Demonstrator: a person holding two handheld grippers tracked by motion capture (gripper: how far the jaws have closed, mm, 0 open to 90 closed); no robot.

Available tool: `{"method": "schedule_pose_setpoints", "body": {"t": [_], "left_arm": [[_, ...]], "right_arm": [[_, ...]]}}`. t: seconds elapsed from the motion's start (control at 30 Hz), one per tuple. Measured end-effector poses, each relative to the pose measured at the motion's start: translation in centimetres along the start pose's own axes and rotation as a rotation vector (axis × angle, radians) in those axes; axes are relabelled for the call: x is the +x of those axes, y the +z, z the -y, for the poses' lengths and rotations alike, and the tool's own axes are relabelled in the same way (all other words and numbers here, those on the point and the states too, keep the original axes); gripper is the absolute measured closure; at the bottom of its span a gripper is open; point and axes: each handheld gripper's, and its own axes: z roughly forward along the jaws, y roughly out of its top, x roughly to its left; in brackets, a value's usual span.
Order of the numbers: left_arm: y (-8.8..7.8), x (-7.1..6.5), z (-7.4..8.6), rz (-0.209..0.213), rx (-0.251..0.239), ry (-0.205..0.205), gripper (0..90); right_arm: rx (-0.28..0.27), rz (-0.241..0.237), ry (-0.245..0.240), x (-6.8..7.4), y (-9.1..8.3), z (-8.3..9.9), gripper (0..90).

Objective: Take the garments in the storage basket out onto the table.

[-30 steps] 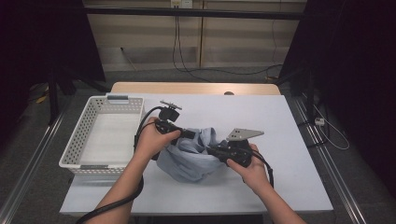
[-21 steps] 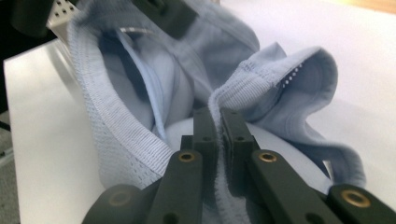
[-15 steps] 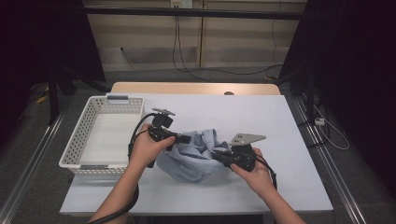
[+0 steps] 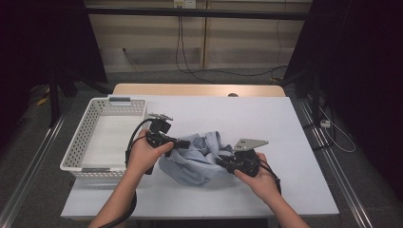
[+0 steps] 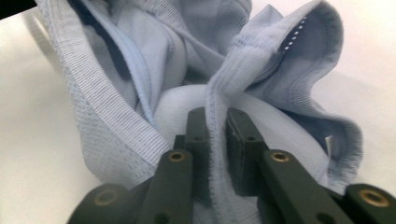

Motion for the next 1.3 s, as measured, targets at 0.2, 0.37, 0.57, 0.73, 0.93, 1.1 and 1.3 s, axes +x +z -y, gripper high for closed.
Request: {"method": "schedule_pose_setpoints", "body": {"t": [0.2,0.37,0.57,0.73,0.93,1.1,1.3], "left_arm": [[-0.3,-0.2,0.0,0.003,-0.004,0.000,86.1],[-0.5,-0.1,0.0,0.005,-0.006,-0.003,86.2],[-0.5,-0.2,-0.1,0.008,-0.010,-0.006,86.2],[-0.5,-0.2,-0.1,0.009,-0.012,-0.006,86.2],[-0.4,-0.1,-0.1,0.010,-0.013,-0.011,86.2],[-0.5,0.0,-0.1,0.006,-0.015,-0.007,86.2],[-0.7,0.1,-0.1,0.004,-0.012,-0.012,86.2]], "right_arm": [[-0.021,0.016,0.009,-0.1,-0.5,-0.6,71.4],[-0.032,0.021,0.014,-0.2,-0.7,-1.1,65.8],[-0.045,0.034,0.020,-0.4,-0.8,-1.6,53.3],[-0.040,0.030,0.030,-0.6,-0.8,-2.1,44.9],[-0.043,0.040,0.043,-1.0,-0.9,-2.6,34.9],[-0.046,0.042,0.054,-1.4,-0.8,-2.9,28.1],[-0.046,0.062,0.069,-2.3,-0.9,-3.8,25.1]]}}
